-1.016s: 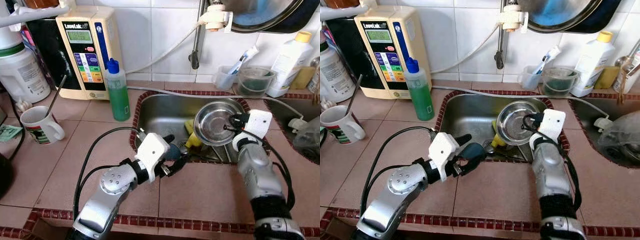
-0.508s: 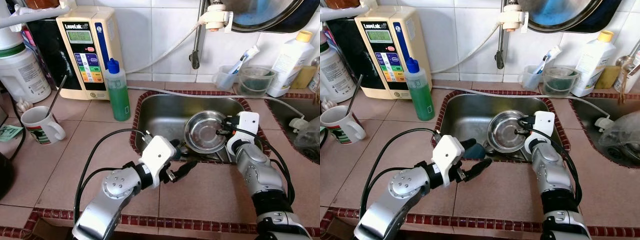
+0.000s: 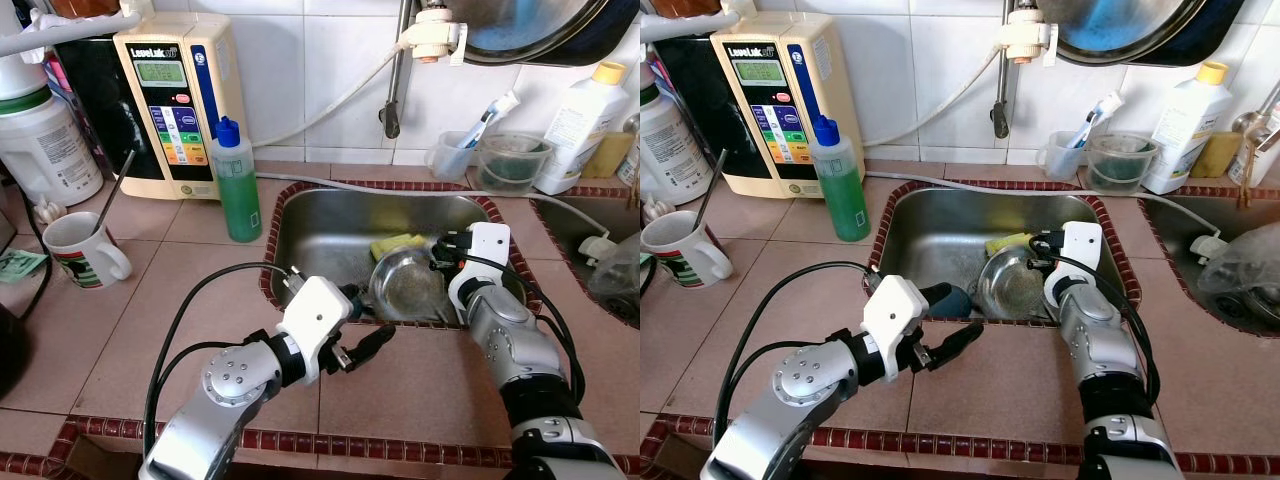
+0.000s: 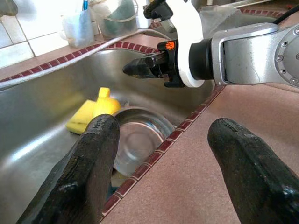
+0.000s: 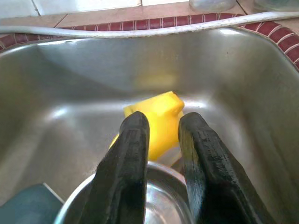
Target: Kitchen organization
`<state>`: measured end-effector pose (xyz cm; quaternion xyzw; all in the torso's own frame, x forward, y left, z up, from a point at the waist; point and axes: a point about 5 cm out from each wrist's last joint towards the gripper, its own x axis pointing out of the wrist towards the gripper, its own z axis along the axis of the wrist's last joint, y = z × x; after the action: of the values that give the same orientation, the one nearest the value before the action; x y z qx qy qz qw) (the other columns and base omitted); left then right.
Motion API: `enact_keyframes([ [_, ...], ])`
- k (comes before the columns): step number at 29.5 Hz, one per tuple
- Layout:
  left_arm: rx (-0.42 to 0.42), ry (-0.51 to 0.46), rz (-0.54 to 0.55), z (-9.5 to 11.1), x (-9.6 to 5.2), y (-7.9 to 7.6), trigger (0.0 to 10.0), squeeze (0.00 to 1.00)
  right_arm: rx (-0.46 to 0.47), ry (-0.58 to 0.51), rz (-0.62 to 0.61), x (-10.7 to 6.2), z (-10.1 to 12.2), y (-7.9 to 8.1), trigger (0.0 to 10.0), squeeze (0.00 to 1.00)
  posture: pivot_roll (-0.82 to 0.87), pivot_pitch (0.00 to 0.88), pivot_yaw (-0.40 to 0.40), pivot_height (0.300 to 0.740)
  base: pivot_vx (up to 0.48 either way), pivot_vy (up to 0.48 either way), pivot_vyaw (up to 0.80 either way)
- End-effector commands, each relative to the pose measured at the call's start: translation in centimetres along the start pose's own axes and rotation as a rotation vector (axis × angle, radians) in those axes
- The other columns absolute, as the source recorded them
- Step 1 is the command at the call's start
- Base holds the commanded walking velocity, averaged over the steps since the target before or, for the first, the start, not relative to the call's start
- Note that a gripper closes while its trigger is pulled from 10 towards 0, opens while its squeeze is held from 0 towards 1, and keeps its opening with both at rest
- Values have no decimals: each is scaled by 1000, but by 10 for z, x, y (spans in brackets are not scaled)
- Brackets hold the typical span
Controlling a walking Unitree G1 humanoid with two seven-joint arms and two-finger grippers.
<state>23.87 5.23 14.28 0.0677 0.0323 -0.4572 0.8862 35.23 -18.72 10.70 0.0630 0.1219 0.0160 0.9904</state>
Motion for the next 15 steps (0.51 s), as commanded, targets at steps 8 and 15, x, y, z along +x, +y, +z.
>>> enact_keyframes([
  [8,29,-6,41,6,0,12,10000,0,27,-54,0,4,10,6,10000,1000,64,0,44,740,0,0,0],
  [15,37,-7,205,3,4,44,10000,0,-46,-225,49,-2,22,24,10000,1000,70,0,31,740,0,0,0],
])
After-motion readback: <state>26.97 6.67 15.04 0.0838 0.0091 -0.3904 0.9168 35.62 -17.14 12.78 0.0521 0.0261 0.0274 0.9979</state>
